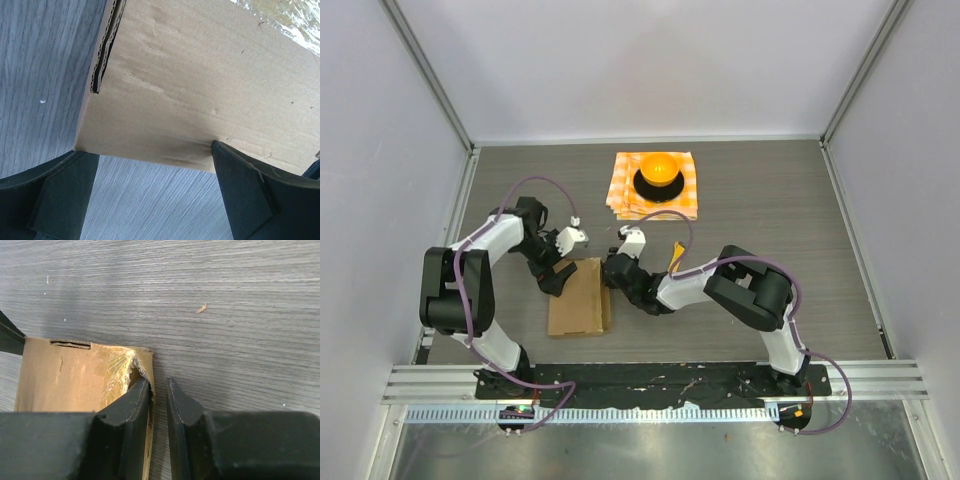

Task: Unpack the express box

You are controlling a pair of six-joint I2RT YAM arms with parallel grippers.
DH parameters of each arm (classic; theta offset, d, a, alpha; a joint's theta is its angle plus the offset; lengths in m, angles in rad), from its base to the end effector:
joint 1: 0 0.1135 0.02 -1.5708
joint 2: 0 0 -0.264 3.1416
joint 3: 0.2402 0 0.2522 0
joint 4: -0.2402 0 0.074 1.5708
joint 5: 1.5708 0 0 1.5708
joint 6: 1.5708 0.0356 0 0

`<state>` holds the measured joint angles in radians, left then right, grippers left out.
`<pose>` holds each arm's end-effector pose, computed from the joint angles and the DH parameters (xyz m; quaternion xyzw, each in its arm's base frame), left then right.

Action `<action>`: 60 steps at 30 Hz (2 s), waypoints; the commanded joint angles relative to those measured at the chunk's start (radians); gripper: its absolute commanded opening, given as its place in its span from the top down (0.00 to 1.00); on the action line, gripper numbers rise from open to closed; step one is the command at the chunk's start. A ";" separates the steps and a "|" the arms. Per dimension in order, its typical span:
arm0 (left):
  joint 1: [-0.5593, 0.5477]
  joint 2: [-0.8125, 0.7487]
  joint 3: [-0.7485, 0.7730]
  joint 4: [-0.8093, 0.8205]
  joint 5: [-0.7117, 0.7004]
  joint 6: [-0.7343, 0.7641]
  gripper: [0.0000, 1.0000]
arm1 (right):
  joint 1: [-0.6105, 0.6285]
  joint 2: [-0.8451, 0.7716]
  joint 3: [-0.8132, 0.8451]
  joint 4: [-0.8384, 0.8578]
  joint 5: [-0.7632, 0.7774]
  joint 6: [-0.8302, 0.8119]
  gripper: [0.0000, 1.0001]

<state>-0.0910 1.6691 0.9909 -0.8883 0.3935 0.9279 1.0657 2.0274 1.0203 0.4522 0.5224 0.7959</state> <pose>0.2724 -0.0386 0.1624 0.4787 0.8560 -0.1778 0.0814 0.2125 0.3477 0.1202 0.0109 0.8533 0.2421 0.4616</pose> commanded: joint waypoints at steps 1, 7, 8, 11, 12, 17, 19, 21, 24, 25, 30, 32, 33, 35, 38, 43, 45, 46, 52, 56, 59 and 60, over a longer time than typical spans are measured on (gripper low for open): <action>-0.036 0.078 -0.118 -0.070 -0.137 0.135 0.00 | -0.024 0.037 0.001 -0.173 0.136 -0.144 0.77; -0.073 0.083 -0.133 -0.075 -0.133 0.149 0.00 | -0.024 0.065 0.027 -0.072 0.102 -0.288 0.78; -0.082 0.081 -0.135 -0.074 -0.133 0.152 0.00 | -0.024 0.068 0.030 -0.057 0.090 -0.309 0.78; -0.095 0.083 -0.135 -0.075 -0.137 0.164 0.00 | -0.024 0.088 0.047 -0.006 0.051 -0.375 0.81; -0.098 0.086 -0.136 -0.075 -0.139 0.170 0.00 | -0.024 0.094 0.053 0.006 0.048 -0.383 0.86; -0.112 0.090 -0.140 -0.077 -0.140 0.169 0.00 | -0.032 0.103 0.012 0.097 0.002 -0.322 0.99; -0.111 0.089 -0.144 -0.074 -0.140 0.169 0.00 | -0.061 0.091 -0.046 0.147 -0.048 -0.230 0.99; -0.111 0.084 -0.153 -0.064 -0.143 0.166 0.00 | -0.082 0.079 -0.109 0.257 -0.112 -0.079 0.99; -0.112 0.089 -0.155 -0.064 -0.145 0.157 0.00 | -0.118 0.100 -0.186 0.329 -0.162 0.087 0.99; -0.112 0.090 -0.153 -0.064 -0.145 0.155 0.00 | -0.124 0.109 -0.187 0.321 -0.189 0.126 0.99; -0.111 0.096 -0.150 -0.066 -0.148 0.150 0.00 | -0.135 0.137 -0.154 0.198 -0.209 0.253 0.99; -0.111 0.100 -0.150 -0.067 -0.148 0.147 0.00 | -0.136 0.146 -0.138 0.130 -0.203 0.276 0.99; -0.112 0.101 -0.150 -0.067 -0.150 0.147 0.00 | -0.138 0.155 -0.129 0.115 -0.203 0.282 0.99; -0.107 0.104 -0.150 -0.069 -0.150 0.146 0.00 | -0.142 0.163 -0.134 0.123 -0.213 0.296 0.99; -0.099 0.103 -0.141 -0.083 -0.139 0.144 0.00 | -0.154 0.172 -0.155 0.176 -0.246 0.321 0.99; -0.044 0.069 0.019 -0.188 -0.004 0.105 0.00 | -0.199 0.070 -0.233 0.356 -0.298 0.301 0.99; -0.018 0.061 0.107 -0.279 0.097 0.068 0.00 | -0.199 0.002 -0.198 0.301 -0.283 0.197 0.99; -0.012 0.063 0.200 -0.346 0.134 0.057 0.00 | -0.200 -0.036 -0.183 0.274 -0.282 0.157 0.99; -0.009 0.041 0.407 -0.483 0.280 0.003 0.00 | -0.202 -0.236 0.041 -0.009 -0.269 -0.144 0.99; -0.007 0.009 0.417 -0.465 0.285 -0.030 0.00 | -0.197 -0.275 0.225 -0.260 -0.259 -0.371 0.99; -0.009 -0.014 0.430 -0.428 0.314 -0.089 0.00 | -0.194 -0.274 0.357 -0.403 -0.251 -0.512 0.99; -0.009 -0.017 0.434 -0.416 0.327 -0.107 0.00 | -0.194 -0.266 0.424 -0.438 -0.254 -0.538 0.99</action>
<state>-0.1043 1.6997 1.3918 -1.2964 0.6373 0.8940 0.8635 1.7969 1.2877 0.2390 0.2436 0.4961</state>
